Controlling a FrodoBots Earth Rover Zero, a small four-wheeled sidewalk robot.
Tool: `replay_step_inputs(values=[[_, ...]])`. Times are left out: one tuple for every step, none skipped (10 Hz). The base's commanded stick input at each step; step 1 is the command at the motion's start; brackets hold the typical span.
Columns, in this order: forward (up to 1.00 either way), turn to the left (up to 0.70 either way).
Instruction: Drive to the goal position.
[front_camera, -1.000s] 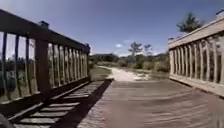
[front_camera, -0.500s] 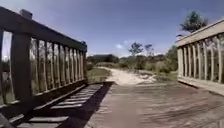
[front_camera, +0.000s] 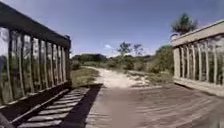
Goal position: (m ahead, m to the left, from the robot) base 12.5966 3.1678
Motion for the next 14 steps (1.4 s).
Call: replay_step_inputs(values=[[0.7,0.0],[0.7,0.0],[0.7,0.0],[0.7,0.0],[0.7,0.0],[0.7,0.0],[0.7,0.0],[0.7,0.0],[0.7,0.0],[0.7,0.0],[0.7,0.0],[0.7,0.0],[0.7,0.0],[0.7,0.0]])
